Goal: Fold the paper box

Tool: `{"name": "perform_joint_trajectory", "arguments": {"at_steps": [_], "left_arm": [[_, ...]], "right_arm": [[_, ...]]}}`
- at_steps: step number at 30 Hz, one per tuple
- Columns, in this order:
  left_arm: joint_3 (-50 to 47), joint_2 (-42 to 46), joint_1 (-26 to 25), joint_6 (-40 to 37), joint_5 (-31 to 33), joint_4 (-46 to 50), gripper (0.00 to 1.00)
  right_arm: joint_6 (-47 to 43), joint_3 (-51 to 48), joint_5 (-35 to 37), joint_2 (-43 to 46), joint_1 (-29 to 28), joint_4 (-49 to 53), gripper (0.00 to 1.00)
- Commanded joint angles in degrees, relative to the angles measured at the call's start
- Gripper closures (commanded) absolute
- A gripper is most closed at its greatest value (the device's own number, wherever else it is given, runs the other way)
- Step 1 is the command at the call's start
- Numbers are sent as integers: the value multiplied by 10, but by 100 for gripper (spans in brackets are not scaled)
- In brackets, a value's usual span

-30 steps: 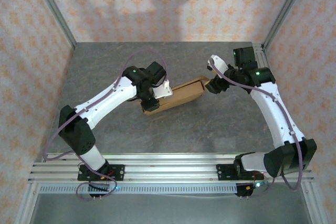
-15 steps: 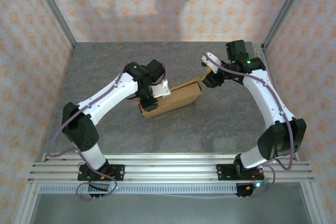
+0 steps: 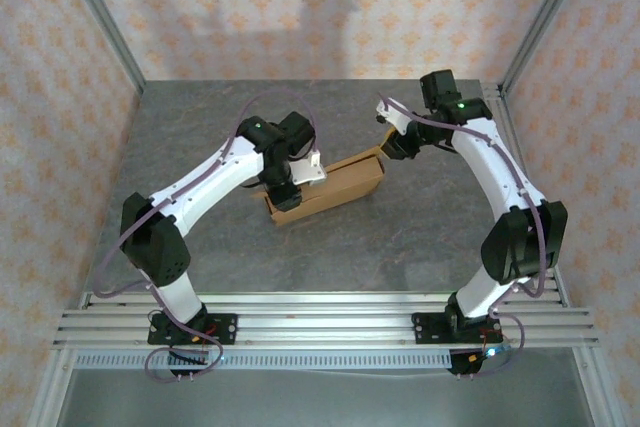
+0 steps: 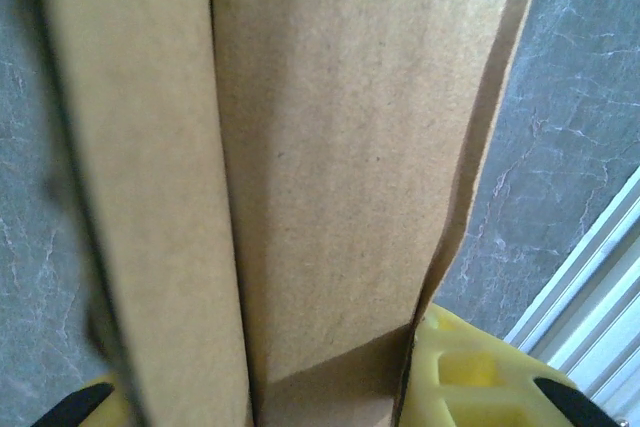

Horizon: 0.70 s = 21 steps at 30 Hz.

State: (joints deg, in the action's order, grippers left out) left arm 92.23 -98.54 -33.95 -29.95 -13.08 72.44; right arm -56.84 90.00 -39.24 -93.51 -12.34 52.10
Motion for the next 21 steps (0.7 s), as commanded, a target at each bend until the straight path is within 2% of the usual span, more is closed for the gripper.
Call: {"name": "perform_joint_trajectory", "arguments": {"at_steps": [1, 7, 11, 14, 15, 16, 21], "left_arm": [[-16, -38, 9, -6, -23, 38, 67], [-12, -48, 11, 0, -36, 18, 67], [-7, -53, 10, 8, -41, 5, 66], [-1, -58, 12, 13, -45, -5, 67], [-1, -59, 13, 10, -50, -5, 67], [-2, -60, 14, 7, -51, -5, 66], [-5, -65, 15, -4, -51, -1, 67]], "right_arm": [[-14, 22, -17, -4, -2, 21, 78], [1, 21, -17, -1, -4, 32, 96], [43, 13, -9, 9, -20, 25, 100], [90, -1, 16, 18, -37, 9, 100], [95, -8, 22, 20, -41, 7, 97], [94, -15, 26, 24, -43, 5, 88], [102, -27, 68, 25, -41, -1, 85]]}}
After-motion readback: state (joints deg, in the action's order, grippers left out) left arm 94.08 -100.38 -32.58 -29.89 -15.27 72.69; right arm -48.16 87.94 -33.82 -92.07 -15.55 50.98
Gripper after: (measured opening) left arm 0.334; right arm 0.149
